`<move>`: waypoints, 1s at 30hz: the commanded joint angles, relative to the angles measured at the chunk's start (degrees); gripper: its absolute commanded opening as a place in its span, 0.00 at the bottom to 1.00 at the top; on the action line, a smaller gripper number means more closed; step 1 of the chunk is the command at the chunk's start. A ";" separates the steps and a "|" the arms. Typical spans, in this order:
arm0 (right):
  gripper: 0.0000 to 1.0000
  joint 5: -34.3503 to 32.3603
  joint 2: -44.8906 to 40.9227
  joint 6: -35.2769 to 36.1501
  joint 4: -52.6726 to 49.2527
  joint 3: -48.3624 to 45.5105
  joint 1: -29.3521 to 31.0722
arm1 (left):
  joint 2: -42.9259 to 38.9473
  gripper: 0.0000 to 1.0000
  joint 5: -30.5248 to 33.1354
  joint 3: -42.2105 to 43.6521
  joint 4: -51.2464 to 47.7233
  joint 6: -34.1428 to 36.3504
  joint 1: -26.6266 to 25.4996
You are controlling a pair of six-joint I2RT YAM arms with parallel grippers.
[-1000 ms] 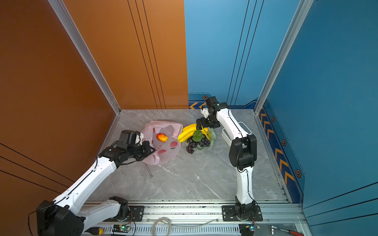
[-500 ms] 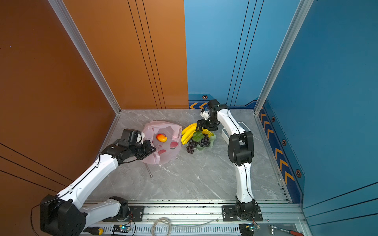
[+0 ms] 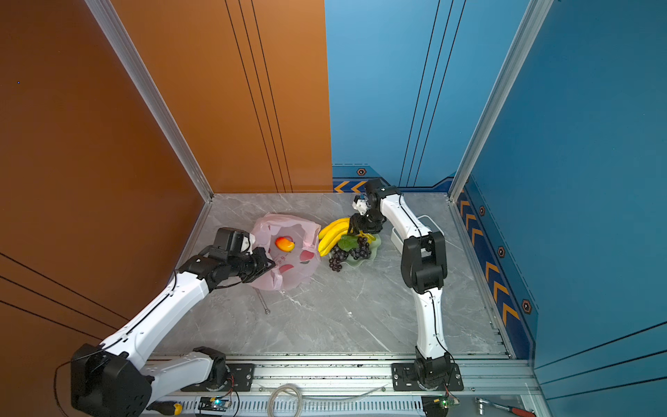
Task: Place the fruits into the plastic bag
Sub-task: 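Lower the right gripper onto the banana bunch stem and grasp it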
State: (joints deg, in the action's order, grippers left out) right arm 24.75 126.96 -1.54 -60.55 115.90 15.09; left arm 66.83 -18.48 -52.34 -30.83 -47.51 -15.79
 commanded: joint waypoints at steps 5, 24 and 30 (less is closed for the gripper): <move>0.49 -3.02 -5.98 -1.00 4.06 -5.13 -0.12 | -0.70 0.00 -0.08 -1.01 0.24 0.02 0.67; 0.16 -6.70 -14.17 -3.18 11.77 -15.14 0.19 | -0.12 0.00 -1.03 -1.42 0.15 1.36 1.33; 0.05 -7.72 -16.61 -2.87 13.09 -17.73 0.51 | -0.65 0.00 -1.13 -0.67 0.17 1.25 1.55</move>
State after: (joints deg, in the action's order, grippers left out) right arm 19.00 113.80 -4.36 -48.82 99.35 15.22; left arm 66.83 -18.55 -52.31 -30.81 -47.44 -14.90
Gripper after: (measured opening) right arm 0.077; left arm 0.045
